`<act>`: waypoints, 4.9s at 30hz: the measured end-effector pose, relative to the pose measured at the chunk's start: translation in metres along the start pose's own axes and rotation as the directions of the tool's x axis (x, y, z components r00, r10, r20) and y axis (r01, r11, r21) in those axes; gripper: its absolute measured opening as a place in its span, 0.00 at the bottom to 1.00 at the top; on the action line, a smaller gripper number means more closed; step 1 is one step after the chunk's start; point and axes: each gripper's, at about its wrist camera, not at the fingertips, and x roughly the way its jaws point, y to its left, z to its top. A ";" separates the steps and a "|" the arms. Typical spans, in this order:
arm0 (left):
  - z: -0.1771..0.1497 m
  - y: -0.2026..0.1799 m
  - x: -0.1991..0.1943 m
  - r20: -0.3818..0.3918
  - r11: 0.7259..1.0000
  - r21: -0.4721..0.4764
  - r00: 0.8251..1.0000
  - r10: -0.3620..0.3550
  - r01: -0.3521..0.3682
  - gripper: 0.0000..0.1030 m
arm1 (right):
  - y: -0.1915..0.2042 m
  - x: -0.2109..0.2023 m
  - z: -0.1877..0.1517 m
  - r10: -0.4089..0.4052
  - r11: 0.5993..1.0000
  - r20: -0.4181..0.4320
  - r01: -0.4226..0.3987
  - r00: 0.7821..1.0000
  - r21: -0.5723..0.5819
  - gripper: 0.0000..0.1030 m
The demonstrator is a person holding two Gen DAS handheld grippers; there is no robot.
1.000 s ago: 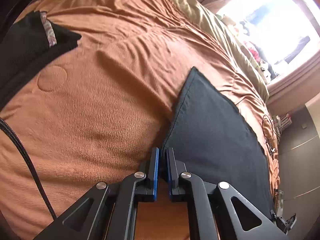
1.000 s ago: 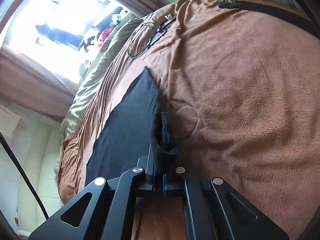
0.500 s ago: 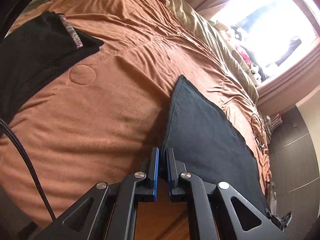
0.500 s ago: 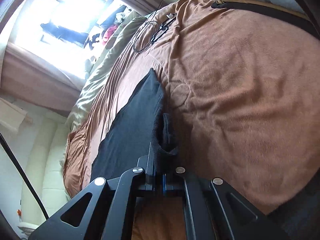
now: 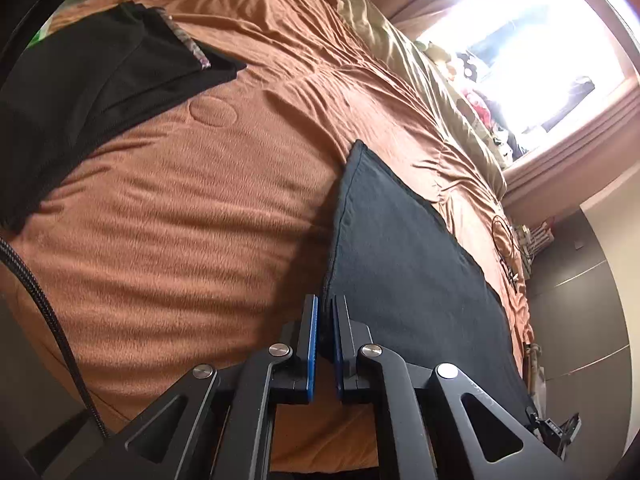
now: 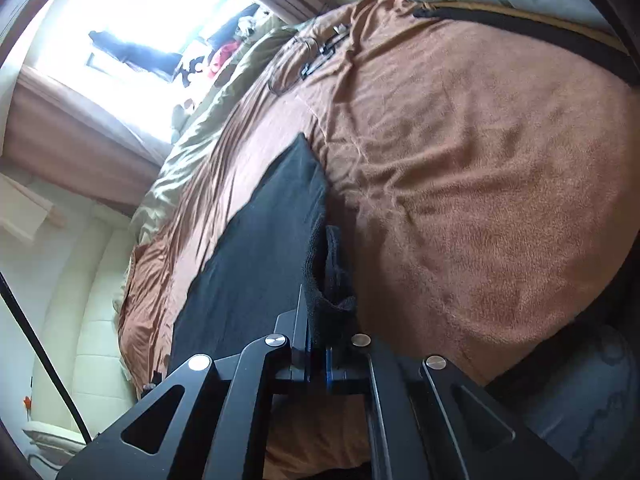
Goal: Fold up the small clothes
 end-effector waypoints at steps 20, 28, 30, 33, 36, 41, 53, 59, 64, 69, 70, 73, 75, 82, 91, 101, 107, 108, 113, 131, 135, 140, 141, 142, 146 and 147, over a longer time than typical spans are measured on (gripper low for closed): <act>-0.008 0.034 0.028 -0.081 0.999 -0.025 0.996 -0.034 0.032 0.25 | 0.119 0.014 -0.005 -0.283 0.844 -0.033 0.233 0.958 -0.483 0.10; -0.017 0.047 0.030 -0.088 0.996 -0.056 0.993 -0.077 0.072 0.46 | 0.176 0.055 -0.036 -0.296 0.744 -0.020 0.218 0.955 -0.632 0.55; -0.017 0.050 0.030 -0.088 0.994 -0.067 0.992 -0.093 0.087 0.46 | 0.188 0.057 -0.045 -0.273 0.727 -0.009 0.200 0.962 -0.656 0.63; -0.018 0.054 0.029 -0.091 0.990 -0.093 0.989 -0.115 0.106 0.46 | 0.203 0.060 -0.059 -0.259 0.708 -0.012 0.181 0.966 -0.683 0.68; -0.020 0.054 0.030 -0.090 0.987 -0.102 0.987 -0.130 0.121 0.46 | 0.213 0.065 -0.071 -0.279 0.675 -0.026 0.177 0.960 -0.717 0.68; -0.022 0.050 0.035 -0.092 0.986 -0.098 0.985 -0.146 0.137 0.45 | 0.223 0.080 -0.086 -0.261 0.629 -0.069 0.116 0.963 -0.769 0.68; -0.023 0.055 0.039 -0.089 0.987 -0.112 0.988 -0.126 0.116 0.15 | 0.226 0.168 -0.115 -0.361 0.605 -0.171 0.091 0.917 -0.791 0.14; -0.024 0.058 0.036 -0.089 0.986 -0.118 0.988 -0.126 0.115 0.11 | 0.230 0.212 -0.112 -0.383 0.607 -0.213 0.071 0.899 -0.791 0.07; -0.025 0.060 0.032 -0.081 0.985 -0.140 0.991 -0.108 0.096 0.11 | 0.236 0.244 -0.106 -0.389 0.610 -0.216 0.075 0.896 -0.788 0.05; -0.028 0.059 0.032 -0.067 0.980 -0.183 0.994 -0.089 0.076 0.11 | 0.244 0.272 -0.093 -0.396 0.611 -0.219 0.078 0.892 -0.787 0.04; -0.029 0.059 0.031 -0.064 0.979 -0.190 0.994 -0.084 0.070 0.11 | 0.247 0.280 -0.090 -0.400 0.609 -0.218 0.081 0.890 -0.789 0.04; -0.030 0.057 0.031 -0.056 0.978 -0.203 0.996 -0.070 0.057 0.11 | 0.255 0.300 -0.082 -0.407 0.608 -0.215 0.088 0.888 -0.789 0.04; -0.031 0.056 0.030 -0.051 0.976 -0.214 0.997 -0.061 0.049 0.11 | 0.258 0.309 -0.077 -0.411 0.607 -0.212 0.092 0.887 -0.790 0.04; -0.034 0.055 0.030 -0.040 0.966 -0.257 0.998 -0.039 0.027 0.11 | 0.271 0.343 -0.054 -0.427 0.609 -0.195 0.122 0.883 -0.784 0.04; -0.037 0.052 0.030 -0.024 0.958 -0.287 1.000 -0.004 -0.003 0.10 | 0.282 0.386 -0.019 -0.433 0.617 -0.193 0.134 0.880 -0.775 0.03; -0.038 0.053 0.029 -0.021 0.951 -0.308 1.000 0.001 -0.007 0.10 | 0.289 0.432 0.009 -0.432 0.646 -0.212 0.137 0.877 -0.751 0.03; -0.037 0.055 0.030 -0.022 0.948 -0.317 1.000 -0.007 0.000 0.10 | 0.300 0.446 0.012 -0.449 0.630 -0.196 0.153 0.872 -0.762 0.02; -0.037 0.056 0.030 -0.022 0.949 -0.316 1.000 -0.008 0.001 0.10 | 0.302 0.448 0.013 -0.453 0.626 -0.193 0.156 0.871 -0.764 0.02; -0.037 0.058 0.031 -0.016 0.948 -0.318 1.000 -0.015 0.009 0.10 | 0.311 0.453 0.017 -0.455 0.623 -0.178 0.169 0.872 -0.764 0.02; -0.028 0.064 0.015 0.026 0.928 -0.320 0.981 -0.191 0.190 0.08 | 0.278 0.366 -0.058 -0.437 0.627 -0.307 0.041 0.845 -0.778 0.02; -0.023 0.055 0.009 0.034 0.924 -0.300 0.971 -0.238 0.237 0.07 | 0.271 0.345 -0.076 -0.421 0.640 -0.325 0.024 0.847 -0.768 0.02; -0.015 0.039 0.003 0.040 0.923 -0.261 0.959 -0.282 0.282 0.07 | 0.261 0.318 -0.097 -0.402 0.653 -0.338 0.008 0.851 -0.757 0.02; -0.014 0.034 0.001 0.042 0.922 -0.252 0.955 -0.293 0.294 0.07 | 0.260 0.312 -0.098 -0.400 0.654 -0.338 0.007 0.852 -0.757 0.02; -0.012 0.029 -0.001 0.043 0.920 -0.240 0.950 -0.308 0.309 0.07 | 0.257 0.306 -0.101 -0.396 0.658 -0.339 0.006 0.853 -0.753 0.02; -0.007 0.013 -0.005 0.044 0.916 -0.210 0.939 -0.341 0.343 0.07 | 0.245 0.283 -0.110 -0.379 0.679 -0.352 -0.001 0.856 -0.734 0.02; -0.005 0.008 -0.007 0.044 0.913 -0.202 0.935 -0.352 0.353 0.07 | 0.243 0.278 -0.113 -0.376 0.681 -0.353 -0.003 0.857 -0.732 0.02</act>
